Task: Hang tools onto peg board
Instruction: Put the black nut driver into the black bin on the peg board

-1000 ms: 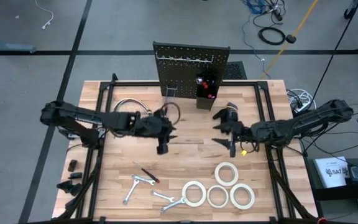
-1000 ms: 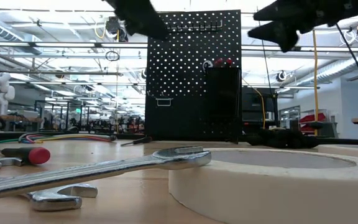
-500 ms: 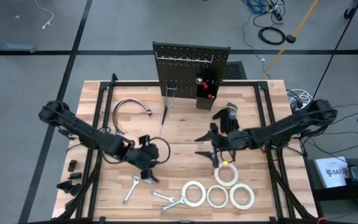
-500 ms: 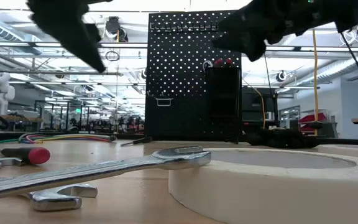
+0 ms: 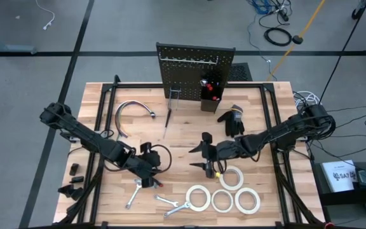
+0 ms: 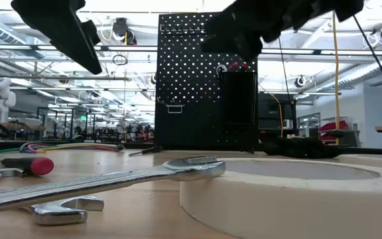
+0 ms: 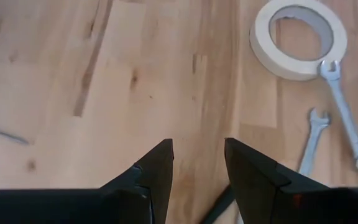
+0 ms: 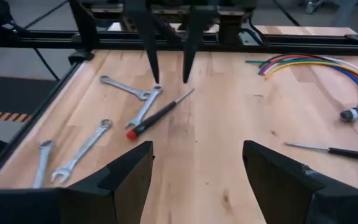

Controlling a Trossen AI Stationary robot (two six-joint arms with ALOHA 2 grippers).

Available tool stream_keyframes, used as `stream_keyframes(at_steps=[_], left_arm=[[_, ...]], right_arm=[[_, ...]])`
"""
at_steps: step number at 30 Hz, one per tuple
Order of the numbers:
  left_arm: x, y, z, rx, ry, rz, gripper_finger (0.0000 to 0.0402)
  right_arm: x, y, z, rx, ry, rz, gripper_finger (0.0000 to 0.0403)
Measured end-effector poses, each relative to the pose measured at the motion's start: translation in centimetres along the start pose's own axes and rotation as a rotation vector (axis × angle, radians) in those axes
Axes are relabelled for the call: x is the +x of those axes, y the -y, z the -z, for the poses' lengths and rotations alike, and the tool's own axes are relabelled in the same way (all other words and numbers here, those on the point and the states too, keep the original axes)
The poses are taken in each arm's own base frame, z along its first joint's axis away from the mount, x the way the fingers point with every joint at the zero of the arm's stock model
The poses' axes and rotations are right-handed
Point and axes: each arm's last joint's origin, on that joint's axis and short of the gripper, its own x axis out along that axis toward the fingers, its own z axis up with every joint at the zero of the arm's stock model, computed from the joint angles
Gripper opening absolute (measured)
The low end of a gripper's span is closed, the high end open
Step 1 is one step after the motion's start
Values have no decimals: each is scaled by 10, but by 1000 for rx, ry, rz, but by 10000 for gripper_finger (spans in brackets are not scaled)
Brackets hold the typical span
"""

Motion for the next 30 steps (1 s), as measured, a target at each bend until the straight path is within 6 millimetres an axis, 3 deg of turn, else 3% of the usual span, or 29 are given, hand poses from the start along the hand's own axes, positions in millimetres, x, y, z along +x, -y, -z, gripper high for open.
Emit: stream_keyframes(at_steps=[5, 12, 22, 30], left_arm=[[-1, 3, 2, -1, -4, 12, 147], [1, 8, 8, 65, -56, 38, 147], [34, 26, 43, 329, -299, 0, 148], [43, 24, 53, 422, -400, -4, 148]], right_arm=[[0, -4, -8, 61, 5, -9, 242], [0, -17, 0, 116, -37, -33, 242], [6, -42, 9, 120, -4, -82, 242], [5, -43, 10, 110, -16, -84, 242]])
